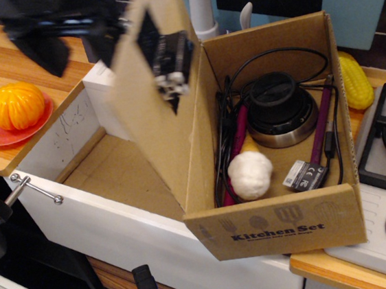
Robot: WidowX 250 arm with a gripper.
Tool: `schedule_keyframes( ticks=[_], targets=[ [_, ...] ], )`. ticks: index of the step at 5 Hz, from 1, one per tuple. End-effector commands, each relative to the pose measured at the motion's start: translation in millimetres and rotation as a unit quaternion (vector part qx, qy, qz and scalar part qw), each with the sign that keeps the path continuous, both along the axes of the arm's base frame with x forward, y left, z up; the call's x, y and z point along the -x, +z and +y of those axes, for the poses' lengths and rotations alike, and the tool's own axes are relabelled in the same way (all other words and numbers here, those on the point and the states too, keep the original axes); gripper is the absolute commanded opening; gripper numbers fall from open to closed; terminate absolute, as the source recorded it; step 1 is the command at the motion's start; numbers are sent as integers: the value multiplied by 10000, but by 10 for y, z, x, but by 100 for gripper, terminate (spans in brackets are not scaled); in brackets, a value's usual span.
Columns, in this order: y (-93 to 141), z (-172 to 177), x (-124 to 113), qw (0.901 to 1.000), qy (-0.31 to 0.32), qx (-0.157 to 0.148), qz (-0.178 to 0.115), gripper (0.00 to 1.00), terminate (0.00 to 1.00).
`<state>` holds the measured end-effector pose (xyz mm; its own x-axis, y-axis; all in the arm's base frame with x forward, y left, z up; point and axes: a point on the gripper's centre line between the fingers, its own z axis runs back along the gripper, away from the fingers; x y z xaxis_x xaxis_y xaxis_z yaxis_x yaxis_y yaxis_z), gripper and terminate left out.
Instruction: Close brown1fbox flap
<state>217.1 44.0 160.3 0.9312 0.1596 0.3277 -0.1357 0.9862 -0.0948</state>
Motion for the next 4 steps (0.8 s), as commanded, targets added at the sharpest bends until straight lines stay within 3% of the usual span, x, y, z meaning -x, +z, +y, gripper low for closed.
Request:
schedule_keyframes(
  ticks=[1,2,4],
  targets=[
    [84,-354,-126,9995,-198,-257,-34,100,0],
    [132,-637,-310,9988,-195,-430,-116,100,0],
    [24,-1080,-538,9991,-87,-366,-208,100,0]
  ],
)
